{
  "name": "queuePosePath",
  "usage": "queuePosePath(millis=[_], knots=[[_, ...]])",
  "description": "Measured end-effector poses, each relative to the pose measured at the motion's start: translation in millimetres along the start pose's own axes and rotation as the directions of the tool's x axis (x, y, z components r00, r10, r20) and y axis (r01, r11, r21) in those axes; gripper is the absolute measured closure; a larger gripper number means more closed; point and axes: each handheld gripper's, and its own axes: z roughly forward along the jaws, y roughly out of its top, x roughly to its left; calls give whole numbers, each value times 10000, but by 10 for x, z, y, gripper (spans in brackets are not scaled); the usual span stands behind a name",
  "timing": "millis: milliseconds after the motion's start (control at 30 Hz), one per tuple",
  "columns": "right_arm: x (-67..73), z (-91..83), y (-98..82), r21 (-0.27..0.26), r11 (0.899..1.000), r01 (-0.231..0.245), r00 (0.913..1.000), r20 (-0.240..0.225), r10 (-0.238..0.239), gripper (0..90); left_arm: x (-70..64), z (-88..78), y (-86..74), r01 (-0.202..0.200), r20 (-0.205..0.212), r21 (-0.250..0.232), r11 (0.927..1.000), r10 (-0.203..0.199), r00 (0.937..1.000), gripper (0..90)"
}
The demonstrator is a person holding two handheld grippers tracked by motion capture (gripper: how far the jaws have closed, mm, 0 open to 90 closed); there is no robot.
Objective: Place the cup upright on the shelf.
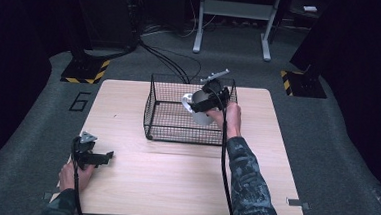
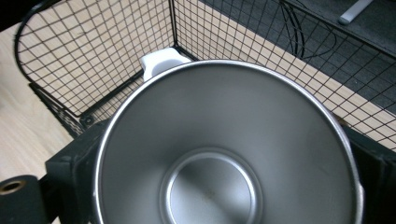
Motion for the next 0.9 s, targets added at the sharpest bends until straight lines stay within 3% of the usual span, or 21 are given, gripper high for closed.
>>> queuePosePath(millis=[367,900], knots=[[-75,170,5,287,9989,-380,9992,133,376,56,-4,8,-4,30,-57,-108,9999,-30,10000,4],[-60,329,99,563,9980,-276,9995,140,268,56,-3,6,-3,16,-46,-84,10000,-16,10000,4]])
